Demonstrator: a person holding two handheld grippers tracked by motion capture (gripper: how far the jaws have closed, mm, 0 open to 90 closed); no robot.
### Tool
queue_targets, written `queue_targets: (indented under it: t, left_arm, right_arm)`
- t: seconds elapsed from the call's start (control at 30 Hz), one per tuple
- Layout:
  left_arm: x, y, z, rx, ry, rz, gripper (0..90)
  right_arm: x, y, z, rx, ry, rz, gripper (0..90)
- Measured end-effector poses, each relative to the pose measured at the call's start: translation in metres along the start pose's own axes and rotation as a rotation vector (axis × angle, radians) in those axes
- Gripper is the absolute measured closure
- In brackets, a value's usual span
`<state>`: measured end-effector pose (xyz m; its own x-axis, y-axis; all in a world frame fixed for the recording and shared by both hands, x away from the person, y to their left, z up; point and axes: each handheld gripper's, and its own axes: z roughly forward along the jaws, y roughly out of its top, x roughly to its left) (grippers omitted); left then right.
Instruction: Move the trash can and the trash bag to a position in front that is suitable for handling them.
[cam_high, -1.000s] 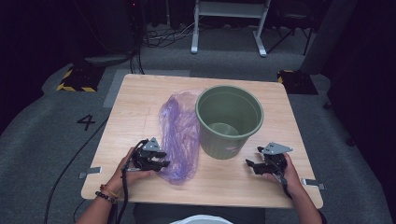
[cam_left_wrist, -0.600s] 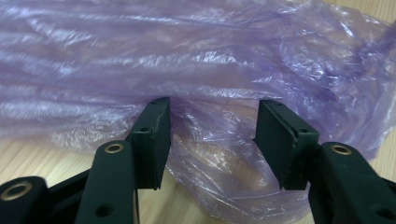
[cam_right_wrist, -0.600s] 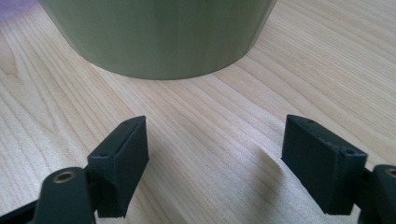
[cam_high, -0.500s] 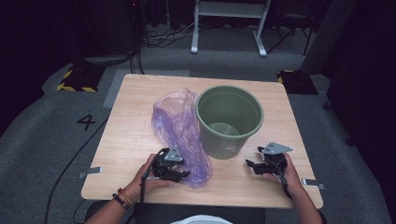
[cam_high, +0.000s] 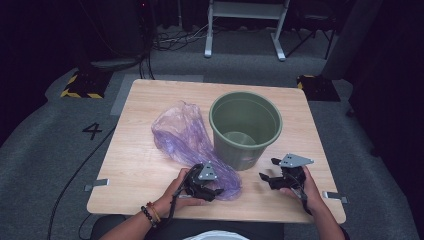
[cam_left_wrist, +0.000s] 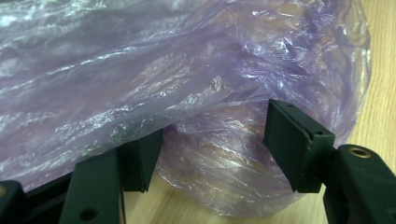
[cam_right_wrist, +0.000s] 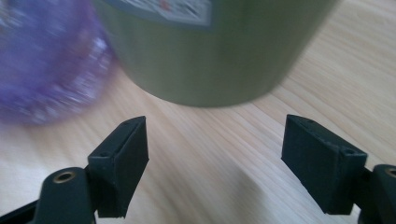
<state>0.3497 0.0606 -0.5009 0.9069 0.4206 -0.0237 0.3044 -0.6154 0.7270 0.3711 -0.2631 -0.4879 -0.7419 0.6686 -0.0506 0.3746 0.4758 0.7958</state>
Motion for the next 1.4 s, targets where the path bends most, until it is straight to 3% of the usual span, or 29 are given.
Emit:
queue_targets:
  t: [0.17, 0.27, 0.4, 0.53, 0.63, 0.7, 0.77, 0.83, 1.0, 1.1, 1.23, 1.4]
  left_arm:
    - [-0.006, 0.007, 0.009, -0.004, -0.01, 0.024, 37.5]
    - [-0.009, 0.012, 0.014, -0.001, -0.022, 0.048, 37.5]
    - [-0.015, 0.018, 0.02, 0.002, -0.026, 0.045, 37.2]
    - [-0.015, 0.019, 0.02, 0.01, -0.034, 0.055, 31.8]
    - [-0.016, 0.018, 0.021, 0.02, -0.009, 0.041, 22.0]
    - [-0.016, 0.018, 0.02, 0.017, -0.01, 0.036, 20.2]
    - [-0.016, 0.018, 0.02, 0.013, -0.015, 0.038, 19.9]
    - [-0.017, 0.018, 0.019, 0.012, -0.015, 0.04, 19.3]
    - [-0.016, 0.018, 0.012, -0.012, -0.01, 0.054, 18.1]
    - [-0.014, 0.016, 0.001, -0.031, -0.008, 0.067, 16.9]
    - [-0.008, 0.01, -0.022, -0.057, -0.012, 0.076, 16.8]
    - [0.004, -0.008, -0.057, -0.071, 0.019, 0.038, 16.5]
  right_arm:
    - [0.021, 0.01, -0.003, -0.032, 0.059, -0.041, 23.0]
    - [0.026, 0.013, -0.002, -0.043, 0.088, -0.044, 23.2]
    - [0.031, 0.014, 0.0, -0.042, 0.111, -0.046, 23.2]
    - [0.035, 0.014, 0.002, -0.035, 0.148, -0.036, 24.0]
    - [0.039, 0.015, 0.004, -0.034, 0.17, -0.046, 24.2]
    - [0.042, 0.016, 0.003, -0.039, 0.175, -0.049, 25.3]
    - [0.043, 0.017, 0.002, -0.054, 0.215, -0.032, 26.7]
    - [0.047, 0.016, 0.006, -0.032, 0.202, -0.054, 28.0]
    - [0.051, 0.013, 0.017, 0.014, 0.197, -0.08, 41.6]
    - [0.05, 0.01, 0.023, 0.045, 0.174, -0.095, 56.3]
    - [0.047, 0.006, 0.026, 0.05, 0.178, -0.09, 70.8]
    - [0.042, 0.005, 0.022, 0.06, 0.187, -0.102, 83.9]
